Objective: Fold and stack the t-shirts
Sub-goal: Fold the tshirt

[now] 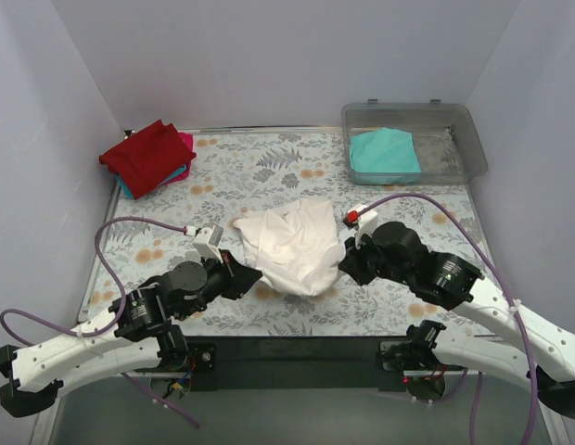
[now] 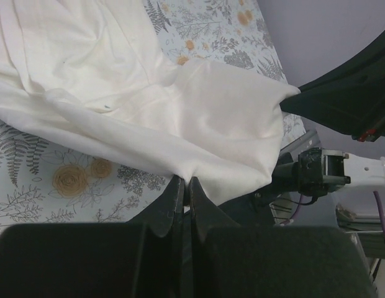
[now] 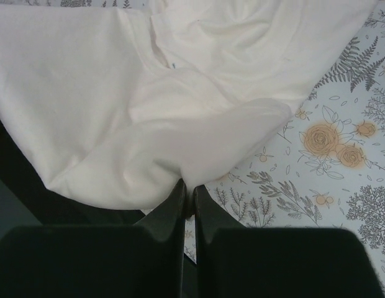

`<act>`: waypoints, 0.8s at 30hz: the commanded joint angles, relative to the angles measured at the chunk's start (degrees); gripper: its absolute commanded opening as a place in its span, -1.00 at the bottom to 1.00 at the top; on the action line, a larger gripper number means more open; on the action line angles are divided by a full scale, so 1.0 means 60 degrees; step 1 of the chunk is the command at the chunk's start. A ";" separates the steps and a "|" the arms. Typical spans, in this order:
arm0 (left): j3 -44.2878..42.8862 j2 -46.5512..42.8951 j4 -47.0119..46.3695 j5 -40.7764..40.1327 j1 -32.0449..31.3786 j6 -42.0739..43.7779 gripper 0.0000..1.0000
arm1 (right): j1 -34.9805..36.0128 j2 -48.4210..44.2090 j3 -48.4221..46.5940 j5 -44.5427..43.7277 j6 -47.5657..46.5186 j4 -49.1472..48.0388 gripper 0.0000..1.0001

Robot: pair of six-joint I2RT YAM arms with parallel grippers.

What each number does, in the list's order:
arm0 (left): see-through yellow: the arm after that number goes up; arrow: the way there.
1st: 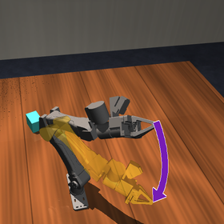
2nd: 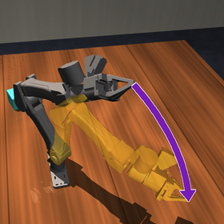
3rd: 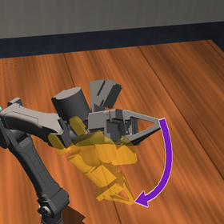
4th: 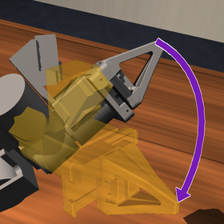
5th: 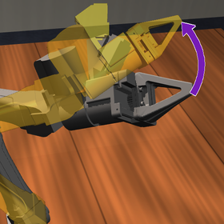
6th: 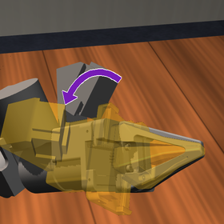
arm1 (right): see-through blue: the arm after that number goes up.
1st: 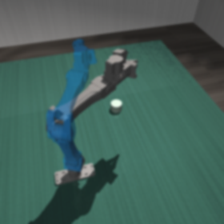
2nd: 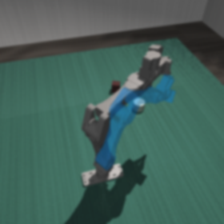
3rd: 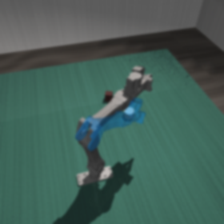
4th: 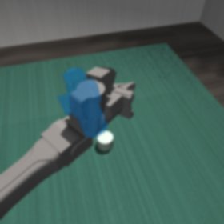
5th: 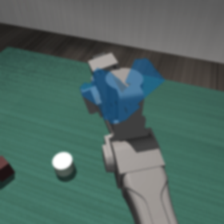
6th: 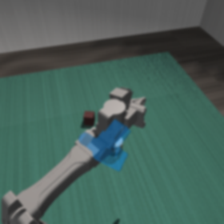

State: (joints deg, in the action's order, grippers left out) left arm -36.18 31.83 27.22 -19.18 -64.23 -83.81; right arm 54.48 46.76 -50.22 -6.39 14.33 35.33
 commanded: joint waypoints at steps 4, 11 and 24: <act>-0.0166 0.0171 0.0020 -0.1284 0.0026 -0.0343 -1.00 | -0.0012 0.0554 -0.0888 -0.1159 -0.0454 -0.0292 -0.97; -0.0283 0.1914 -0.0918 -0.2588 0.0230 -0.0153 -1.00 | -0.0333 0.2355 -0.1825 -0.2405 -0.0879 -0.1127 -0.97; -0.0297 0.3541 -0.3393 -0.0877 0.2939 0.1048 -1.00 | -0.2121 0.5183 -0.3070 -0.1484 -0.1684 -0.2401 -0.97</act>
State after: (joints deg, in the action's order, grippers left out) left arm -36.27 50.65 11.51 -28.38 -49.76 -80.16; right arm 43.59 77.01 -64.93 -16.51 6.48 25.82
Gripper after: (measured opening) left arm 0.031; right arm 0.015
